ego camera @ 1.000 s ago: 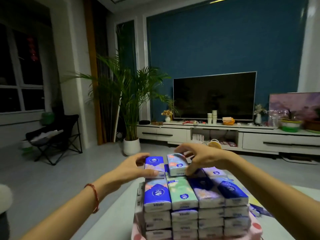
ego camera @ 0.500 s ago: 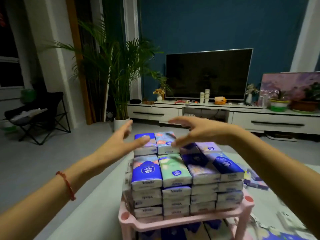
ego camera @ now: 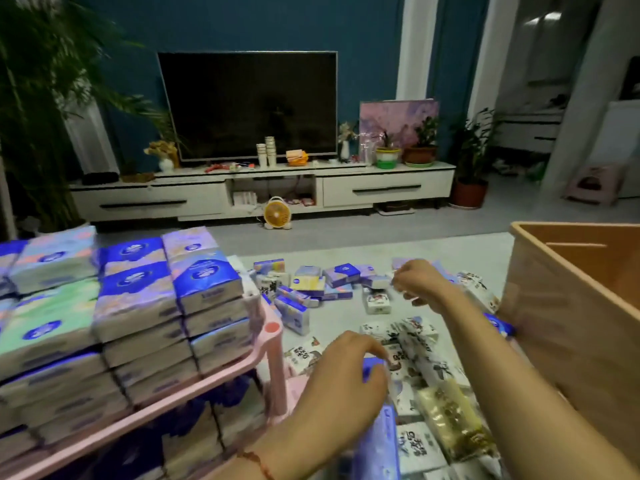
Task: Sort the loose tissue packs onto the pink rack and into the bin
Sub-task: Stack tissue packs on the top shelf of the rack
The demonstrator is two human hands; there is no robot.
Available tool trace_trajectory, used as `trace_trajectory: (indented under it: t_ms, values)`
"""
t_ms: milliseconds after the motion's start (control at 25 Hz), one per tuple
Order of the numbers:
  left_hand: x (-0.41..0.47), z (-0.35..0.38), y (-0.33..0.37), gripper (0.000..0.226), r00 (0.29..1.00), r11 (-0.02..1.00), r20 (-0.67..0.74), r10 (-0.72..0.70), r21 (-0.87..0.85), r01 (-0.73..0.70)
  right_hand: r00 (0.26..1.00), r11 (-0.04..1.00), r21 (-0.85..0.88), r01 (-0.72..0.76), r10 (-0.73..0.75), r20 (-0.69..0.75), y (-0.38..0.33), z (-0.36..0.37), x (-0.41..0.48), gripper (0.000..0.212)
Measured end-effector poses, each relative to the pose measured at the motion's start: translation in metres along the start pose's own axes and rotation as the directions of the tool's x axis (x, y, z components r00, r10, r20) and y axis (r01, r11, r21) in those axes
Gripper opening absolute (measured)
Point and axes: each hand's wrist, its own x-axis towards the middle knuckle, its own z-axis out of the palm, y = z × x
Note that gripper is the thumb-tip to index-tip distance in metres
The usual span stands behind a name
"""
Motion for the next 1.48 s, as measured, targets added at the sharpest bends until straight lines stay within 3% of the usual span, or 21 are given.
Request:
trace_trajectory:
  t_ms: [80,120,200,280,440,520,600,720,840,960,1040,1200,1280,1360,1480]
  values:
    - [0.035,0.026,-0.023,0.025,0.991,0.991,-0.040,-0.131,0.004,0.131,0.997,0.983,-0.172,0.067,-0.073,-0.030,0.023,0.017,0.021,0.019]
    - [0.051,0.033,-0.031,0.027,0.982,0.984,-0.068,-0.177,0.015,0.178,0.993,0.972,-0.212,0.097,-0.108,-0.042,0.032,0.026,0.031,0.035]
    - [0.083,0.041,-0.049,0.031,0.964,0.966,-0.085,-0.251,0.044,0.255,0.985,0.965,-0.228,0.133,-0.154,-0.076,0.039,0.044,0.048,0.061]
    - [0.110,0.043,-0.064,0.035,0.940,0.944,-0.131,-0.314,0.058,0.323,0.982,0.962,-0.239,0.135,-0.162,-0.099,0.037,0.056,0.067,0.071]
    - [0.158,0.059,-0.075,0.040,0.915,0.855,-0.242,-0.323,0.340,0.392,0.980,0.941,-0.320,0.111,-0.157,-0.123,0.037,0.071,0.104,0.054]
    - [0.193,0.066,-0.083,0.042,0.932,0.803,-0.214,-0.293,0.473,0.362,0.969,0.937,-0.329,0.116,-0.179,-0.169,0.044,0.076,0.109,0.039]
    - [0.229,0.069,-0.100,0.050,0.937,0.738,-0.150,-0.317,0.581,0.343,0.966,0.955,-0.283,0.093,-0.155,-0.206,0.051,0.079,0.106,0.041]
    - [0.263,0.067,-0.127,0.056,0.910,0.653,-0.050,-0.413,0.680,0.333,0.991,0.970,-0.240,0.051,-0.078,-0.106,0.052,0.075,0.100,0.055]
    - [0.269,0.068,-0.129,0.056,0.907,0.585,-0.011,-0.422,0.760,0.282,0.998,0.970,-0.237,0.055,-0.059,-0.009,0.054,0.061,0.098,0.051]
    - [0.268,0.055,-0.100,0.060,0.896,0.623,-0.044,-0.441,0.704,0.341,0.996,0.999,0.013,0.052,-0.051,-0.078,0.048,0.028,0.086,0.053]
    - [0.271,0.025,-0.063,0.063,0.926,0.687,-0.050,-0.373,0.656,0.312,0.985,0.975,0.202,0.094,-0.061,-0.162,0.028,-0.001,0.066,0.064]
    - [0.244,-0.085,0.044,0.056,0.965,0.860,-0.156,-0.209,0.441,0.257,0.903,0.851,0.370,0.373,-0.241,-0.356,-0.054,-0.043,0.003,0.059]
    - [0.207,-0.140,0.088,0.051,0.960,0.888,-0.244,-0.134,0.400,0.226,0.850,0.756,0.413,0.508,-0.360,-0.386,-0.099,-0.043,-0.035,0.051]
    - [0.157,-0.202,0.104,0.050,0.933,0.911,-0.345,-0.101,0.344,0.226,0.799,0.674,0.430,0.601,-0.510,-0.317,-0.146,-0.021,-0.079,0.043]
    - [0.073,-0.277,0.075,0.045,0.877,0.925,-0.425,-0.224,0.191,0.329,0.699,0.641,0.286,0.712,-0.684,-0.208,-0.189,0.036,-0.130,0.038]
